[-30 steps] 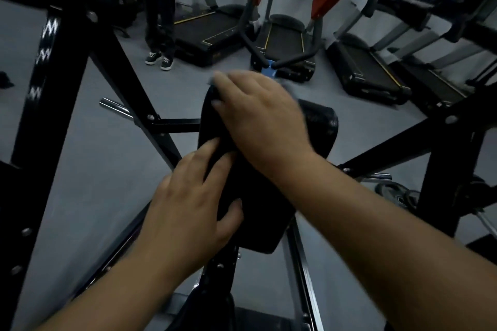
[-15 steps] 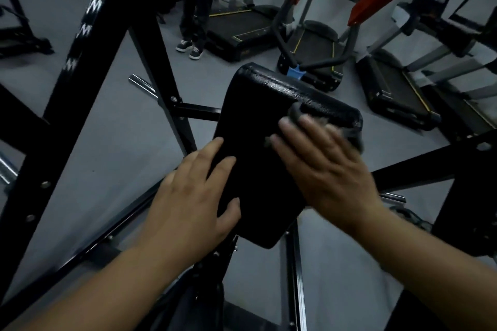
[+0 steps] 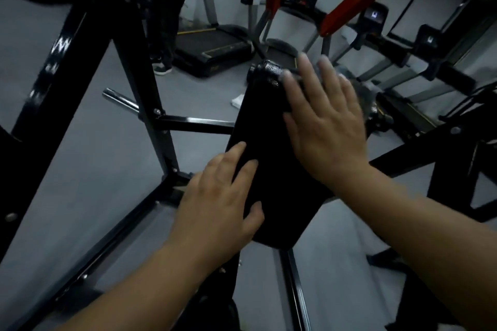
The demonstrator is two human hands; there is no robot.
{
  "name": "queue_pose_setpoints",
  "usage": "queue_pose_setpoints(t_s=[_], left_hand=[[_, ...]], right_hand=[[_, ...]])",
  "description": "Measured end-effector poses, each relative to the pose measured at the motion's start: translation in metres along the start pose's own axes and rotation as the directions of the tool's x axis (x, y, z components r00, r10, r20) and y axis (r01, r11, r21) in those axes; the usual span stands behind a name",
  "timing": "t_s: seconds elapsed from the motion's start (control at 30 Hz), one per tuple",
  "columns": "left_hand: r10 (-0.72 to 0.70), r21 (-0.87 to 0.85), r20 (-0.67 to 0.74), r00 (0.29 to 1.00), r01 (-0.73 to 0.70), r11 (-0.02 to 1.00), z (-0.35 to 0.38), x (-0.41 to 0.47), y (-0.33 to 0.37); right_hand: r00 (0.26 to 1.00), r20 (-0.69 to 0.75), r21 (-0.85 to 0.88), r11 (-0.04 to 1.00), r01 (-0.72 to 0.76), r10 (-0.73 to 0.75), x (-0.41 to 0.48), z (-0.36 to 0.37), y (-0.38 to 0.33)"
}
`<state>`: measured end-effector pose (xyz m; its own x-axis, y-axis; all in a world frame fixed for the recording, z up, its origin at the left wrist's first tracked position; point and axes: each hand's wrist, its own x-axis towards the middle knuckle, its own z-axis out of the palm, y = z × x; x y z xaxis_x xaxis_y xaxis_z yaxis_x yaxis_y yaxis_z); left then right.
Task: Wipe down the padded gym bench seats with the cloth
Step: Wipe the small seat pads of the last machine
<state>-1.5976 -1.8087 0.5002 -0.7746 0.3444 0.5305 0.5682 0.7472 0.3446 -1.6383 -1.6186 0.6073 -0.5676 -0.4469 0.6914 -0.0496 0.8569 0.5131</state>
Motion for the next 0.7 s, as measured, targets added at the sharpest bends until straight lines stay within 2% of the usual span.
queue_pose_setpoints(t_s=[0.03, 0.1, 0.2, 0.23, 0.27, 0.3, 0.33, 0.37, 0.4, 0.47, 0.53, 0.57, 0.63, 0.7], left_hand=[[0.022, -0.017, -0.028, 0.999, -0.023, 1.000, 0.004, 0.004, -0.003], [0.065, -0.034, -0.081, 0.995, -0.068, 0.997, 0.014, 0.009, -0.009], [0.139, -0.012, -0.185, 0.973, -0.143, 0.990, 0.039, 0.002, -0.022], [0.164, -0.003, -0.206, 0.965, -0.169, 0.986, 0.049, -0.003, -0.025], [0.181, -0.001, -0.229, 0.956, -0.187, 0.982, 0.059, -0.007, -0.027], [0.191, 0.000, -0.258, 0.947, -0.198, 0.980, 0.067, -0.009, -0.030], [0.195, 0.002, -0.289, 0.937, -0.203, 0.979, 0.076, -0.009, -0.031], [0.192, 0.003, -0.316, 0.929, -0.201, 0.980, 0.084, -0.010, -0.033], [0.180, -0.001, -0.342, 0.922, -0.192, 0.981, 0.091, -0.012, -0.034], [0.149, -0.020, -0.379, 0.913, -0.169, 0.985, 0.107, -0.021, -0.040], [0.158, -0.003, -0.379, 0.912, -0.172, 0.985, 0.126, -0.036, -0.045], [0.163, 0.003, -0.376, 0.912, -0.175, 0.985, 0.135, -0.045, -0.048], [0.167, 0.000, -0.377, 0.911, -0.180, 0.984, 0.149, -0.057, -0.054], [0.164, -0.009, -0.365, 0.916, -0.180, 0.984, 0.156, -0.064, -0.057]], right_hand=[[0.999, -0.017, 0.029, 0.999, -0.045, 0.046, 0.009, 0.004, -0.018], [1.000, -0.006, 0.033, 0.999, 0.030, -0.029, -0.012, 0.017, -0.043], [0.984, 0.053, -0.050, 0.983, 0.174, -0.171, -0.085, 0.020, -0.022], [0.985, 0.058, -0.097, 0.981, 0.170, -0.165, -0.090, 0.019, -0.011], [0.995, 0.033, -0.123, 0.987, 0.100, -0.097, -0.082, 0.018, -0.004], [0.998, -0.050, -0.128, 0.991, -0.029, 0.023, -0.066, 0.020, -0.004], [0.981, -0.119, -0.088, 0.982, -0.164, 0.153, -0.049, 0.021, -0.012], [0.961, -0.161, -0.045, 0.971, -0.236, 0.226, -0.040, 0.025, -0.028], [0.964, -0.165, -0.025, 0.976, -0.217, 0.210, -0.044, 0.030, -0.045], [0.994, -0.110, -0.070, 0.998, -0.011, 0.003, -0.086, 0.049, -0.064], [0.997, -0.031, -0.121, 0.990, 0.067, -0.071, -0.136, 0.053, -0.049], [0.998, -0.042, -0.147, 0.989, 0.035, -0.042, -0.141, 0.052, -0.039], [0.985, -0.106, -0.136, 0.979, -0.150, 0.136, -0.118, 0.044, -0.032], [0.961, -0.125, -0.039, 0.967, -0.252, 0.246, -0.087, 0.042, -0.056]])
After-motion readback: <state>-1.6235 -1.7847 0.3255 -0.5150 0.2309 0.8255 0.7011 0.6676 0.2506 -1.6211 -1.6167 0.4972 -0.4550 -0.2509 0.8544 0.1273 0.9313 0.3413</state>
